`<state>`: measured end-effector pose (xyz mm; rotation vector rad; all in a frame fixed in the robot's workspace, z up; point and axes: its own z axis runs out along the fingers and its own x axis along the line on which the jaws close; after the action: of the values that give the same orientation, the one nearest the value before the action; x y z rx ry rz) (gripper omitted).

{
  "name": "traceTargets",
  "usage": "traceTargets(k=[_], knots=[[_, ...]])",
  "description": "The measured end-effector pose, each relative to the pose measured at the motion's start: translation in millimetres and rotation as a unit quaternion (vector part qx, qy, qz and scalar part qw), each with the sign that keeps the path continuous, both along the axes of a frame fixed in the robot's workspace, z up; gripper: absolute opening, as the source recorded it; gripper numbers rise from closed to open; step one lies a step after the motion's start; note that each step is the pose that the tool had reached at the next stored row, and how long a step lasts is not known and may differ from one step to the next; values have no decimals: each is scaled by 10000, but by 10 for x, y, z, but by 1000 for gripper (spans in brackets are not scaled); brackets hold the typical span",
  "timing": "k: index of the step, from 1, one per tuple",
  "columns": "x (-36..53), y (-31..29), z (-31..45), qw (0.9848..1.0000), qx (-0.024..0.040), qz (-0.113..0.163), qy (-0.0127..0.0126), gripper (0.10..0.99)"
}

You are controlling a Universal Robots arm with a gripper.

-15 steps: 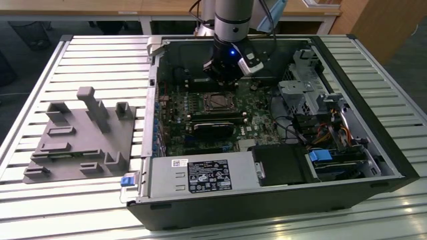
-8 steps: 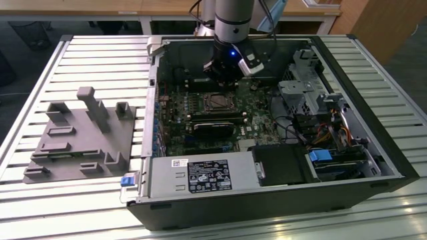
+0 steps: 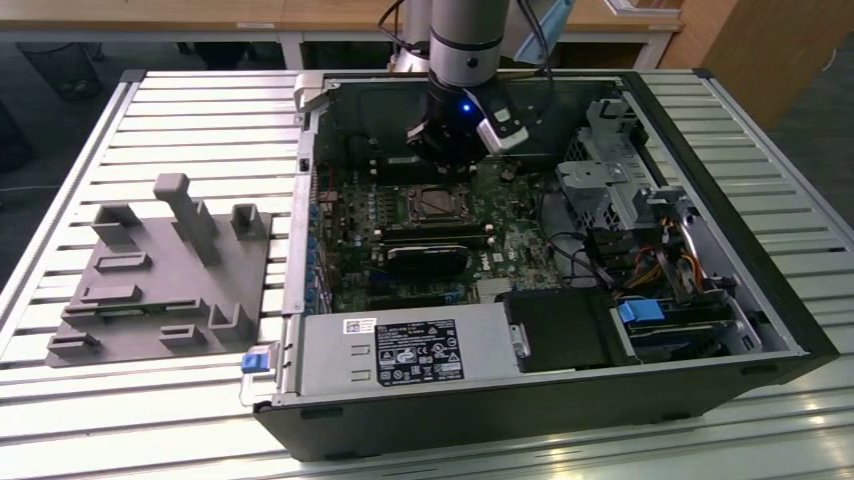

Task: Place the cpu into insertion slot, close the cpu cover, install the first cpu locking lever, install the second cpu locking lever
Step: 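Install the second cpu locking lever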

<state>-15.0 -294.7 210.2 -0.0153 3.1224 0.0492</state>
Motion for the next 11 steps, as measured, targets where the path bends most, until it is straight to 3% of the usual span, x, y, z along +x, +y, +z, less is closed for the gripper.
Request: traceTargets(k=[11], knots=[[1, -38, 0, 10000, 0, 0, 0, 106]])
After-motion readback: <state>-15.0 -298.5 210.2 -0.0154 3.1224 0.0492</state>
